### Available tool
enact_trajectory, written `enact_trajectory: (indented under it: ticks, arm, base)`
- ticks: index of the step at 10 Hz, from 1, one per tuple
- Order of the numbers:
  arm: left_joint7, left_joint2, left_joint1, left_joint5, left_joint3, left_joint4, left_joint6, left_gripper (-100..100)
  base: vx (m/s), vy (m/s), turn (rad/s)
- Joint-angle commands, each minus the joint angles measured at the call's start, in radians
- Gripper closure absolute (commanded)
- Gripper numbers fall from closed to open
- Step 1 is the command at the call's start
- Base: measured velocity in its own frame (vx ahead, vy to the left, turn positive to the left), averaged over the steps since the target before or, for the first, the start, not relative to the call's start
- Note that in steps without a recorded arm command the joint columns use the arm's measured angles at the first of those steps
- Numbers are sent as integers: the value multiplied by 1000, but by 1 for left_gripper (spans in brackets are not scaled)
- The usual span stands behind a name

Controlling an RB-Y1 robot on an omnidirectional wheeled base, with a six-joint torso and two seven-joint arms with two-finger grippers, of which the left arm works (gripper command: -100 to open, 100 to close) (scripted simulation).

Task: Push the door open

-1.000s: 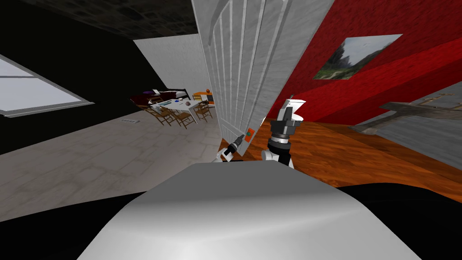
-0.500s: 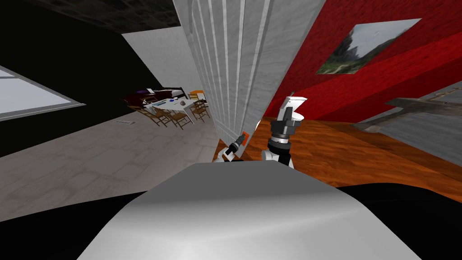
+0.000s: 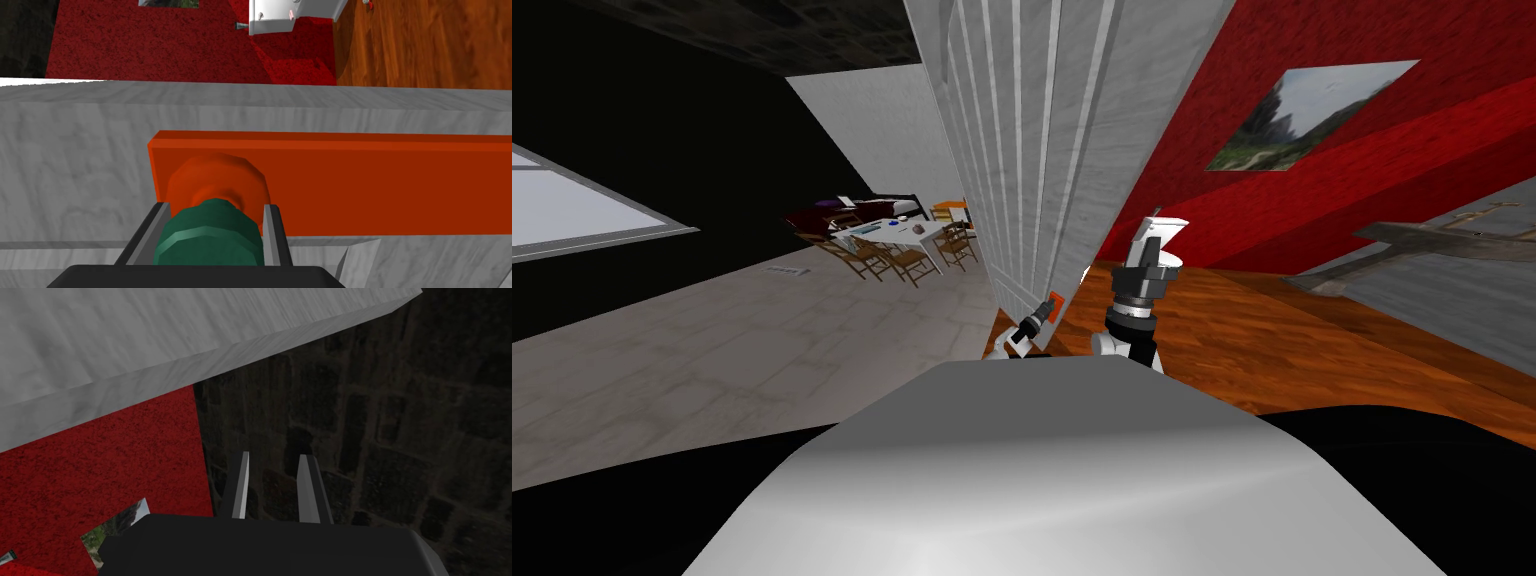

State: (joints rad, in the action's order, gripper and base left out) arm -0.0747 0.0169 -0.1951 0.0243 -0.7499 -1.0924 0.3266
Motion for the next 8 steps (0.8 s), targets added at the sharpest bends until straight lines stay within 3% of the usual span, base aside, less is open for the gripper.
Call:
enact_trajectory:
  ticks: [1,2,4,6,8]
  arm:
    - [-1,0,0,1,1,0,0,100]
    - [3,-26,-2,2,19,5,0,100]
    - [6,-41,-5,5,40,10,0,100]
    - [11,-44,-10,9,69,17,1,100]
    - [15,-33,-13,12,93,23,1,100]
  base:
    - [0,0,0]
    - [30,-99,9]
    - [48,-198,66]
    - [78,-223,59]
    - [91,-233,50]
